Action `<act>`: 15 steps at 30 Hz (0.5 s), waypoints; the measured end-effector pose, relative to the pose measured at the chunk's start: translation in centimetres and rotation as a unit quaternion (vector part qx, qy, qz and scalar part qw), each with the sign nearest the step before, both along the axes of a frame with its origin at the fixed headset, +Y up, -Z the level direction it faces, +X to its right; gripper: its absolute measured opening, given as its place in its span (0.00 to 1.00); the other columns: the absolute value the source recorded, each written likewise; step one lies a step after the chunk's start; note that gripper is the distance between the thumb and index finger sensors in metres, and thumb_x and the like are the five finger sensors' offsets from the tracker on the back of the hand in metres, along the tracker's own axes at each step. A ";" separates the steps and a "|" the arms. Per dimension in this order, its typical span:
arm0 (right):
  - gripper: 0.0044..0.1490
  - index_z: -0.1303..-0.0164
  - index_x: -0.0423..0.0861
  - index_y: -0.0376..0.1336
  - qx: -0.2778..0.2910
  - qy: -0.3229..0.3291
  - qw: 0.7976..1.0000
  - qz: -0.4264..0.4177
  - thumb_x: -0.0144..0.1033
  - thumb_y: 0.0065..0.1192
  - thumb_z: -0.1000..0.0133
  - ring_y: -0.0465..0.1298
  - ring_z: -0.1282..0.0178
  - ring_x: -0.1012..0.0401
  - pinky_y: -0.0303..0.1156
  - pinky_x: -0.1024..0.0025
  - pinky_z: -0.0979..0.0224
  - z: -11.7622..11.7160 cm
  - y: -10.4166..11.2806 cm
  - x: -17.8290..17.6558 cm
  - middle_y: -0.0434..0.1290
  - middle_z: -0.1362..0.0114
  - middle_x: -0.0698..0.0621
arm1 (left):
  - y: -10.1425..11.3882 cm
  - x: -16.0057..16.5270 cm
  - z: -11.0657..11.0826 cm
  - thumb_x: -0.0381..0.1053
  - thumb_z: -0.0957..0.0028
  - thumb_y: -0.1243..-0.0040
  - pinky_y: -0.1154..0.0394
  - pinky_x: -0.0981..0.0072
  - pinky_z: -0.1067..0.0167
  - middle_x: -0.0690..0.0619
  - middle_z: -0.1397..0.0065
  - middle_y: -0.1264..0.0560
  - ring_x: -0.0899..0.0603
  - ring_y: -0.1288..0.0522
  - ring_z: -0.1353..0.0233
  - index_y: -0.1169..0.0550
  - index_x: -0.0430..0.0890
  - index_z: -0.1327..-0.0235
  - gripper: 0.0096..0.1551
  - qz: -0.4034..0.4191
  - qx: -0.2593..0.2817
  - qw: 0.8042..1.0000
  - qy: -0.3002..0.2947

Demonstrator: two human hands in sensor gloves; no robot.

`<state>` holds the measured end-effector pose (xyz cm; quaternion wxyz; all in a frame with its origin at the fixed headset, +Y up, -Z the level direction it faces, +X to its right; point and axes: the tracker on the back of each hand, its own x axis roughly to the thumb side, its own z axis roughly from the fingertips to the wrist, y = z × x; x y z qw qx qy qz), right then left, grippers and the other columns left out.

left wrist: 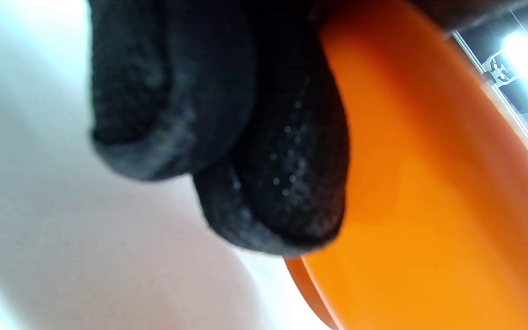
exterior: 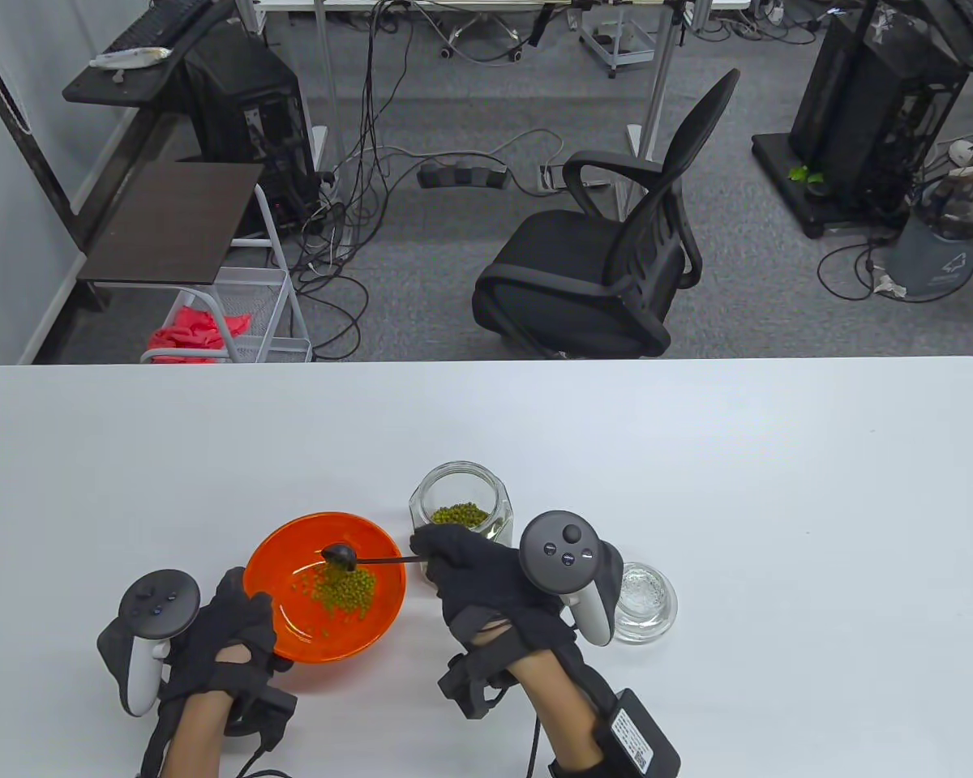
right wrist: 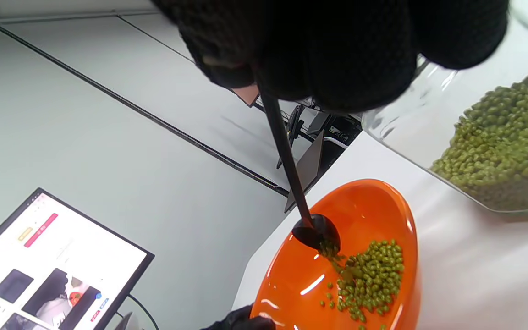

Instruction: Portion mung beans with measuring scoop (Bowl in hand)

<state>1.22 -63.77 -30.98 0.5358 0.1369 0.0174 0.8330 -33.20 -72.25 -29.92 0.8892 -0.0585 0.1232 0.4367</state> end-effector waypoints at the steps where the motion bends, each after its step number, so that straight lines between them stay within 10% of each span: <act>1: 0.25 0.41 0.43 0.72 0.001 0.002 1.000 0.003 0.22 0.66 0.50 0.80 0.54 0.45 0.69 0.35 0.42 0.0 0.0 0.0 0.75 0.44 0.33 | 0.0 0.0 0.0 0.50 0.44 0.46 0.10 0.78 0.77 0.43 0.39 0.23 0.54 0.07 0.74 0.41 0.31 0.28 0.38 0.000 0.000 1.000 0.000; 15: 0.25 0.39 0.41 0.70 0.022 -0.057 0.995 -0.078 0.26 0.66 0.48 0.80 0.56 0.47 0.70 0.37 0.42 0.4 2.0 3.7 0.76 0.45 0.34 | 0.0 0.0 0.0 0.49 0.44 0.47 0.10 0.77 0.76 0.43 0.39 0.24 0.54 0.07 0.74 0.41 0.31 0.27 0.38 -0.001 0.000 1.000 0.000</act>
